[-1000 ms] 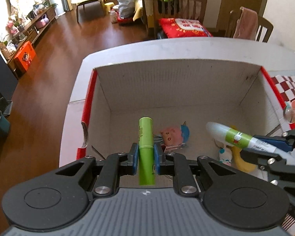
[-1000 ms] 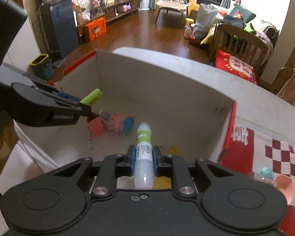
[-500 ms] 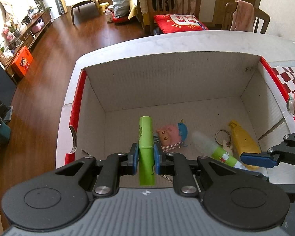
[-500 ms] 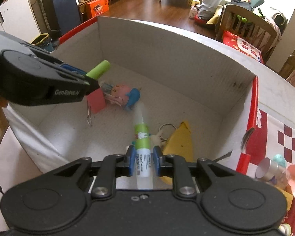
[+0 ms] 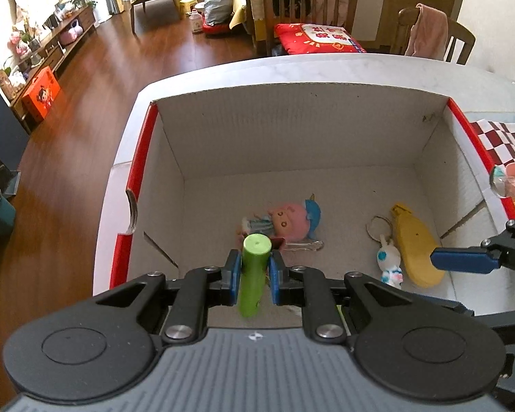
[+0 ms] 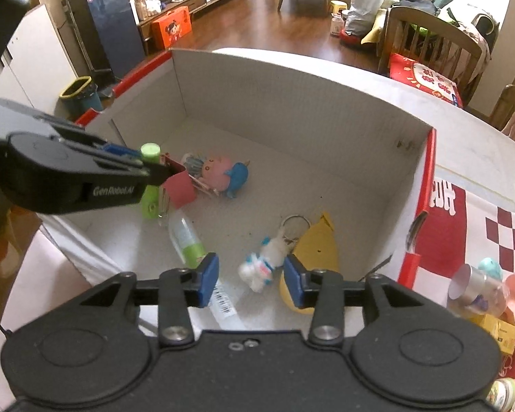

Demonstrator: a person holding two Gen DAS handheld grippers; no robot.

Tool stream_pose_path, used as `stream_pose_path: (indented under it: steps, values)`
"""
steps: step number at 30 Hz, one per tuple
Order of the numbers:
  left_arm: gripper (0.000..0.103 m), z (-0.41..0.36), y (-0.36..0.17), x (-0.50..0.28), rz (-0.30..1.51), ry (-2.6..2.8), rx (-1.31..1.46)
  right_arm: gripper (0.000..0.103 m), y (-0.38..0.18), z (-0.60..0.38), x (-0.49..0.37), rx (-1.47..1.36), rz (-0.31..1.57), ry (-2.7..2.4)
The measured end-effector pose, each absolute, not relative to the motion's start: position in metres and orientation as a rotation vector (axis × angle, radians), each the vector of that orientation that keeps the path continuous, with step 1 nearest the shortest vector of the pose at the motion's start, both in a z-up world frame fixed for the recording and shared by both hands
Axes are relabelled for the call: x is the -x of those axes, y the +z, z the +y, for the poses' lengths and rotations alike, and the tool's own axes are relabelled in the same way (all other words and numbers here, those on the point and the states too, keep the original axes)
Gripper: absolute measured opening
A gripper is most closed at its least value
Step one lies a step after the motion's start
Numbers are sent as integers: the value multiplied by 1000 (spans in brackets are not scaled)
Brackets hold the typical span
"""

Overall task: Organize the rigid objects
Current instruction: 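Withdraw both tools from the box toward the remaining items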

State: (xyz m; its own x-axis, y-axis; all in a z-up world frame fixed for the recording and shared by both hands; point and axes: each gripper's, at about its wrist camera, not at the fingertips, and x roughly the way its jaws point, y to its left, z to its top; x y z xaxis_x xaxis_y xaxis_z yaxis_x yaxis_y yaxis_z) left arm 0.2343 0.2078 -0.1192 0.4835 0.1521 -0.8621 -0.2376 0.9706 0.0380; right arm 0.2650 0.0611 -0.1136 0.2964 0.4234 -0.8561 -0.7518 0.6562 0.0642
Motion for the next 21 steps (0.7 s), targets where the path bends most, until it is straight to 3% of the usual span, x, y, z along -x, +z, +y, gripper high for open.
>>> stream_pose_path:
  steps: [21]
  values:
    - [17, 178, -78, -200, 963, 214, 130, 60, -57, 15, -246, 274, 868, 876]
